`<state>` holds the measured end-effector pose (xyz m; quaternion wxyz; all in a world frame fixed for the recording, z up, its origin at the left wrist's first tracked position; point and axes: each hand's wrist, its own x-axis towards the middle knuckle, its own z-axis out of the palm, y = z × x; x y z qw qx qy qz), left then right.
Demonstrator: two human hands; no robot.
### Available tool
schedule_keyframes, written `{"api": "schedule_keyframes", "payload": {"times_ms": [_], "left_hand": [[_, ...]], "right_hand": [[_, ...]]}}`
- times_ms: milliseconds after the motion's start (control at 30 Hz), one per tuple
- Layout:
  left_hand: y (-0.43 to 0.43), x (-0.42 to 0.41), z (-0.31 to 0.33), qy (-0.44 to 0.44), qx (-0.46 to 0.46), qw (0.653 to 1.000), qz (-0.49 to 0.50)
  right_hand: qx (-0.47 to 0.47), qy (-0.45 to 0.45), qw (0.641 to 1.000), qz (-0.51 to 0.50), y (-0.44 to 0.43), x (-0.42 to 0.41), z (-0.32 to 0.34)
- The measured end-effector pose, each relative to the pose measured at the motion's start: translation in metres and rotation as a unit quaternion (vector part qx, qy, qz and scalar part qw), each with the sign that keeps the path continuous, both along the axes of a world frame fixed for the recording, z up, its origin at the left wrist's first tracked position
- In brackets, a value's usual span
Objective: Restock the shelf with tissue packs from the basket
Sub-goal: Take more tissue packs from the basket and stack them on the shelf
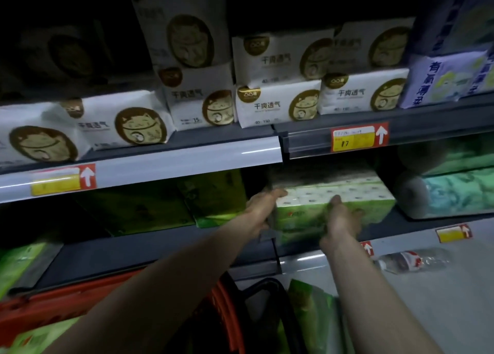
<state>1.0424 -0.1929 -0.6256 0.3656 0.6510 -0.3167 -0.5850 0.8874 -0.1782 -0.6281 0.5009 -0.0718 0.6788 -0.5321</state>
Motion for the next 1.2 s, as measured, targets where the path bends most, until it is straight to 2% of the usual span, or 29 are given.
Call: {"api": "schedule_keyframes", "payload": {"times_ms": [67, 167, 267, 433, 500, 567, 633, 733, 833, 1033, 1133, 1200], "left_hand": [[-0.010, 0.008, -0.017, -0.015, 0.002, 1.000, -0.019], [-0.014, 0.005, -0.021, 0.038, 0.020, 0.999, -0.023], [-0.011, -0.004, -0.014, 0.049, -0.010, 0.997, -0.057], [-0.011, -0.006, -0.019, 0.053, -0.026, 0.997, -0.050], [-0.011, -0.006, -0.020, 0.021, -0.032, 0.998, -0.053], [-0.009, -0.005, -0.019, -0.053, -0.035, 0.996, -0.065], [-0.003, -0.004, -0.012, -0.143, -0.055, 0.984, -0.092], [0.007, 0.000, -0.005, -0.207, -0.063, 0.969, -0.120], [0.018, 0.012, 0.003, -0.216, -0.064, 0.964, -0.139], [0.064, 0.063, 0.054, -0.167, -0.088, 0.976, -0.107], [0.105, 0.101, 0.083, -0.216, -0.103, 0.957, -0.161], [0.137, 0.135, 0.096, -0.262, -0.128, 0.936, -0.196]], "right_hand": [[-0.018, 0.003, 1.000, 0.021, -0.003, 0.001, -0.012], [-0.062, -0.026, 0.997, 0.036, -0.004, -0.001, -0.018], [-0.082, -0.042, 0.994, 0.052, -0.004, -0.005, -0.017], [-0.082, -0.005, 0.996, 0.030, 0.000, 0.001, -0.010], [-0.064, 0.012, 0.998, 0.021, -0.005, 0.000, -0.019], [-0.042, 0.022, 0.998, 0.035, -0.007, 0.000, -0.023], [-0.026, 0.011, 0.997, 0.070, 0.007, 0.008, -0.004], [-0.018, 0.027, 0.991, 0.132, 0.021, 0.022, 0.016], [-0.037, 0.052, 0.980, 0.189, 0.035, 0.035, 0.035], [-0.094, 0.112, 0.966, 0.212, 0.044, 0.042, 0.042], [-0.116, 0.128, 0.950, 0.261, 0.065, 0.061, 0.059], [-0.144, 0.184, 0.927, 0.295, 0.081, 0.080, 0.064]]}}
